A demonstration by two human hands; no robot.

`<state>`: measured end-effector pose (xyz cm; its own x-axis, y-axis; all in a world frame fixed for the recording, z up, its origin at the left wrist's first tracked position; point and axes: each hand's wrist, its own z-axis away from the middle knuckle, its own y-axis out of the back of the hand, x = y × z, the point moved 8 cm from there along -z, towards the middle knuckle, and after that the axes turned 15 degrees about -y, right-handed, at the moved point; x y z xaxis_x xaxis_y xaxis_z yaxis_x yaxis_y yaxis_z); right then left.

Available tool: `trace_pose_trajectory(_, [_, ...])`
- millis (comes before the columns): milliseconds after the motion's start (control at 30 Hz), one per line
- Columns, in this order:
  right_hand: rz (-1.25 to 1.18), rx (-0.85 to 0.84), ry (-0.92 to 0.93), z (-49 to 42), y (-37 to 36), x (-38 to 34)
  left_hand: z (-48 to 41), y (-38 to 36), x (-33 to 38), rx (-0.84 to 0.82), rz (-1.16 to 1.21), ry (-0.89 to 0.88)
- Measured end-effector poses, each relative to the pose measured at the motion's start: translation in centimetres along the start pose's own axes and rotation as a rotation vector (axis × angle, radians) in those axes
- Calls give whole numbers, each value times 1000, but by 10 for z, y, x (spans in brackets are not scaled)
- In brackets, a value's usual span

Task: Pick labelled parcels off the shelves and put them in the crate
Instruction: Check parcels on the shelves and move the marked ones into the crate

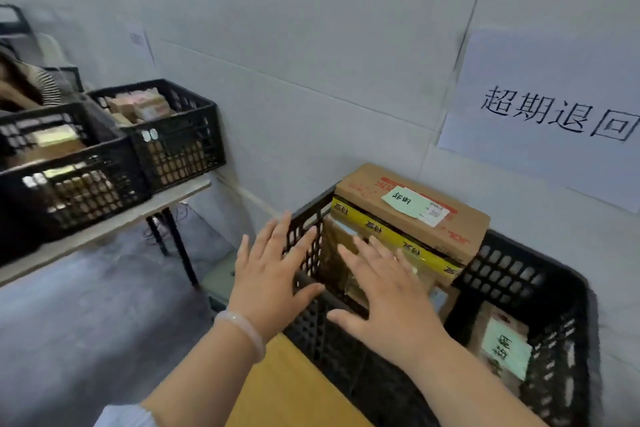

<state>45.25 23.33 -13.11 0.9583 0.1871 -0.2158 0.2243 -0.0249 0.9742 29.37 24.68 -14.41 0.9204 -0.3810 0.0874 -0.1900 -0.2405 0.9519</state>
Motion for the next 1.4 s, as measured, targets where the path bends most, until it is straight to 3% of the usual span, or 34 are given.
trace_pose_trajectory(233, [-36, -143, 495, 78, -61, -141, 217, 31, -52, 19, -106, 429])
trace_pose_trajectory(533, [-74, -343, 1001, 233, -117, -307, 462, 111, -61, 13, -270, 903])
trace_pose_trajectory(1000, [-122, -425, 1596, 475, -125, -572, 775, 227, -38, 95, -418, 1503])
trace_pose_trajectory(1200, [-146, -609, 1713, 563, -148, -628, 887, 219, 2, 157, -326, 1837])
trace_pose_trajectory(1300, [-82, -692, 1827, 604, -168, -640, 919, 201, 25, 226, -273, 1985])
trace_pose_trajectory(1400, [-49, -793, 1830, 626, -185, -658, 939, 181, 42, 297, -212, 2125])
